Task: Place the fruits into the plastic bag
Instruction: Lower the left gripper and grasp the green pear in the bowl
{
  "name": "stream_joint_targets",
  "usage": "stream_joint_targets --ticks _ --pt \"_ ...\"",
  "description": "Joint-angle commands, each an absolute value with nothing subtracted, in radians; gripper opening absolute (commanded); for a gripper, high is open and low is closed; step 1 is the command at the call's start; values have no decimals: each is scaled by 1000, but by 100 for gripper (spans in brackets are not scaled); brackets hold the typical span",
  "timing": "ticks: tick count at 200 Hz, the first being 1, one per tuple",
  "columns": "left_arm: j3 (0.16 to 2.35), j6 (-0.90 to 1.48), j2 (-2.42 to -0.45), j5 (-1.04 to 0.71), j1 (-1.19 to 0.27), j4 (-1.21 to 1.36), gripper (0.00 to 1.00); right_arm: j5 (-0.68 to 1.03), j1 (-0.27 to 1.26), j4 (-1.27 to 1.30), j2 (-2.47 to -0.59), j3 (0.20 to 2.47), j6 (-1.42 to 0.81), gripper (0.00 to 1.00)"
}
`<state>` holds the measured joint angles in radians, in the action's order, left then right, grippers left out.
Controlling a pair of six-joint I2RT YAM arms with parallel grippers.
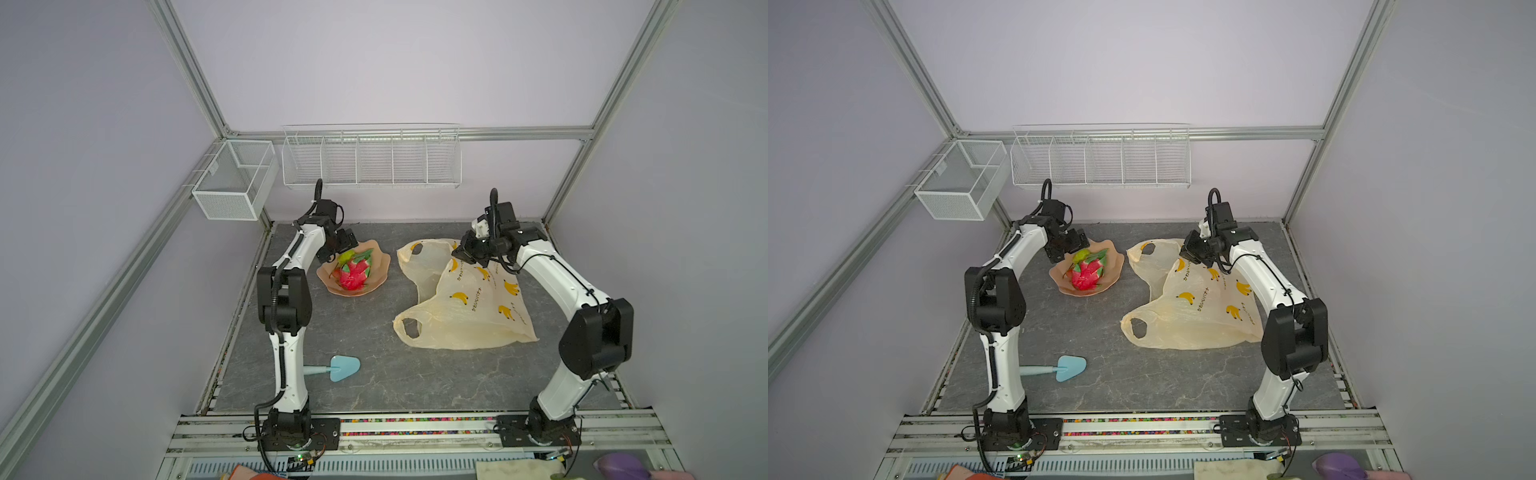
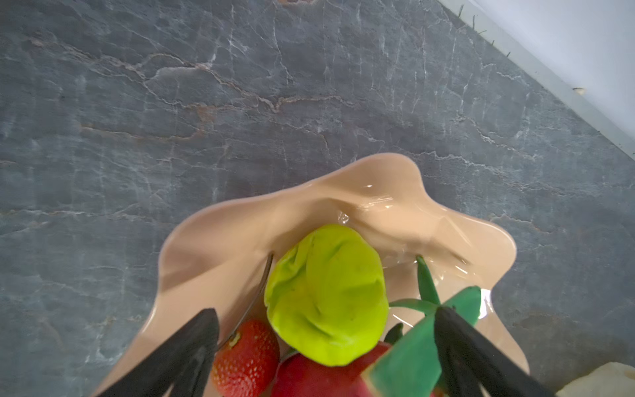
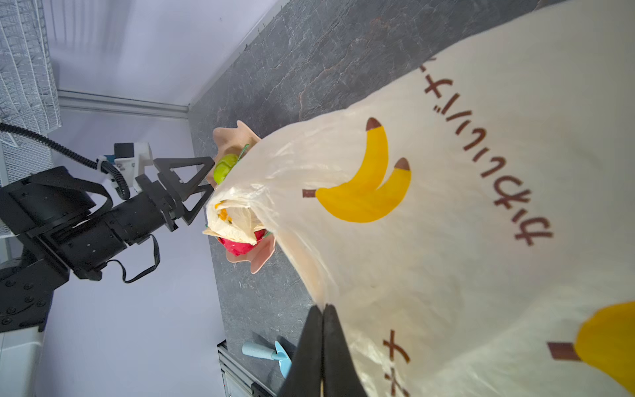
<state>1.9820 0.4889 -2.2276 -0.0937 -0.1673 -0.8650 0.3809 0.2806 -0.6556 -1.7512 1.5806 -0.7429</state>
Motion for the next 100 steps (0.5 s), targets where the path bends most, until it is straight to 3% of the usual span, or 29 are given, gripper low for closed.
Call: stream_joint_targets --ticks 1,56,100 --pt "2022 498 -2266 -89 -163 -885 97 367 273 -671 -1738 1593 -724 7" --pt "2018 502 -2306 -121 -164 -877 94 367 273 -671 -1744 1598 -726 7" --pt "2001 497 -2307 -150 -164 -885 82 369 273 -670 -1746 1600 -732 7"
